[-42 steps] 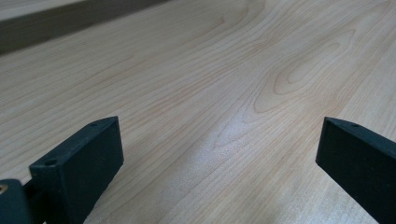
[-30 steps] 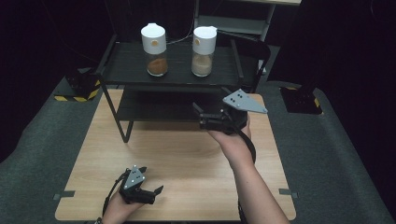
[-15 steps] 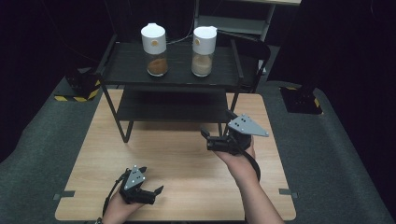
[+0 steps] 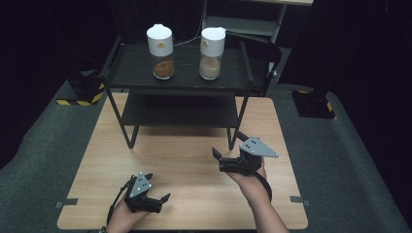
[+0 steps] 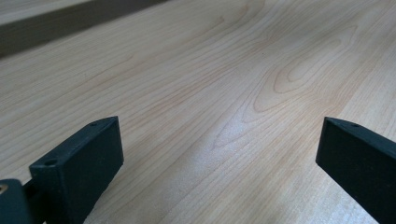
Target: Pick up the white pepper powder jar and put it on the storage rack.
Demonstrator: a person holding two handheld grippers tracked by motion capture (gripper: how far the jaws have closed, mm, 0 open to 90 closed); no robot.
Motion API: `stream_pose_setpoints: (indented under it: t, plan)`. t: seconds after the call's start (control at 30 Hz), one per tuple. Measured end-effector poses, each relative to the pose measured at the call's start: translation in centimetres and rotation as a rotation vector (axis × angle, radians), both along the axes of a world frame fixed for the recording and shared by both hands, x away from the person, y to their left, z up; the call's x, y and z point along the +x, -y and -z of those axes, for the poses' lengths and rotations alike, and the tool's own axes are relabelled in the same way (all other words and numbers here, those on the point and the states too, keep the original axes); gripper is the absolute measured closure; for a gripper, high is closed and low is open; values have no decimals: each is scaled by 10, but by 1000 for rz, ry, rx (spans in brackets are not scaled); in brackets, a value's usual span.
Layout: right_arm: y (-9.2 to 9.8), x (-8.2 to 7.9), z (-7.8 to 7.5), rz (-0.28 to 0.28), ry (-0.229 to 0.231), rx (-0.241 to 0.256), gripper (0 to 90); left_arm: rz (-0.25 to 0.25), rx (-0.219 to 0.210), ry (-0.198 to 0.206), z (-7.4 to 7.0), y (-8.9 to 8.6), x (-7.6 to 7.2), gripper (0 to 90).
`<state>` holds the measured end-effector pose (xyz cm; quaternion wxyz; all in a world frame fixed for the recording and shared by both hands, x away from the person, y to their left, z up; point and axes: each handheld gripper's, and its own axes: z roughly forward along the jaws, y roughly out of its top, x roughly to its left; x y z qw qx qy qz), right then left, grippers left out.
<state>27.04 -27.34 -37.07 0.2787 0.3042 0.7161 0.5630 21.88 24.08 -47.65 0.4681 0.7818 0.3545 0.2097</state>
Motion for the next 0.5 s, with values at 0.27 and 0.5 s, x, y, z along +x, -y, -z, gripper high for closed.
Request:
stream_pose_setpoints:
  t: [0.27,0.5]
  plan:
    - [8,-6,24,1,-11,-21,3,2,-3,8,1,0,-1,10]
    - [16,-13,44,6,-27,-37,5,5,-4,17,2,-1,-1,10]
